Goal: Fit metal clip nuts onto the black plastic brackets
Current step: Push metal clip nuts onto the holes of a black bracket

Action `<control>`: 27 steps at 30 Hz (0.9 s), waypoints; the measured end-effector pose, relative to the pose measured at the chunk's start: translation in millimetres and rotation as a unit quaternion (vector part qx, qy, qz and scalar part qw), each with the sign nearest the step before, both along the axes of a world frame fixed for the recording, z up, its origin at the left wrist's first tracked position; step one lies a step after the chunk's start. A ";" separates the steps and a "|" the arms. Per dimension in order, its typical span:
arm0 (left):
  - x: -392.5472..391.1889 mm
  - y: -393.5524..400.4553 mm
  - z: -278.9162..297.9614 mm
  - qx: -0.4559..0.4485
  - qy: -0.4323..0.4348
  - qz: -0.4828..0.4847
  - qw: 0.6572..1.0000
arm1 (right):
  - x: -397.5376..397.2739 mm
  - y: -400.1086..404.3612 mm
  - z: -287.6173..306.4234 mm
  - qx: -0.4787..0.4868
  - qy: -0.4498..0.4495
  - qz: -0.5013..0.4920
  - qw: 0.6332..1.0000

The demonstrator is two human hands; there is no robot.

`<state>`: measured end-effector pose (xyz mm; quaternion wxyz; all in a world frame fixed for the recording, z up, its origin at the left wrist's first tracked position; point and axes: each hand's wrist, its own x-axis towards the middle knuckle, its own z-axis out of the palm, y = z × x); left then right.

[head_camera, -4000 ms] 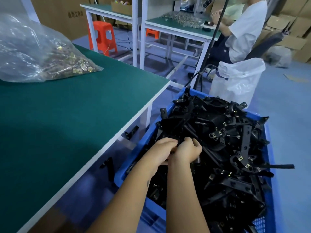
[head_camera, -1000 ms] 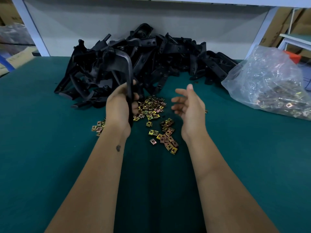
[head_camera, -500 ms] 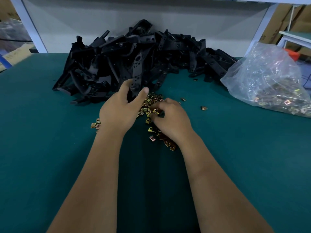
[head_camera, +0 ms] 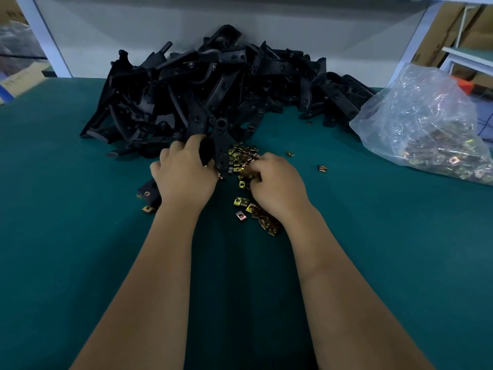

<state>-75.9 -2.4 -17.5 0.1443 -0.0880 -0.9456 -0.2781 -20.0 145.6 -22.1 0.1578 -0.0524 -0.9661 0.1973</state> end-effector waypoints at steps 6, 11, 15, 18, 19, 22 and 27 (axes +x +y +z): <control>0.6 3.8 -3.1 -0.007 0.014 -0.007 1.000 | 2.7 9.0 1.8 -0.006 0.028 -0.033 0.999; -0.1 5.4 -4.7 -0.008 0.014 -0.001 1.000 | 1.9 -0.6 3.7 0.048 0.016 0.048 0.998; 1.0 6.2 -4.7 -0.003 0.016 -0.007 1.000 | -1.8 -5.0 1.3 0.075 -0.005 0.052 0.996; 2.3 7.0 -4.1 0.005 0.020 -0.024 1.000 | -0.3 -5.0 2.5 0.046 0.008 0.044 0.998; 2.5 7.6 -4.2 0.002 0.021 -0.028 0.999 | 0.4 -5.0 3.0 0.035 0.009 0.042 0.998; 2.3 9.6 -5.1 -0.024 0.020 -0.030 0.999 | 0.9 -4.6 3.4 0.022 0.015 0.033 0.999; 1.8 10.8 -6.2 -0.059 0.011 -0.036 0.998 | -1.0 -3.1 1.4 0.000 0.006 0.009 1.000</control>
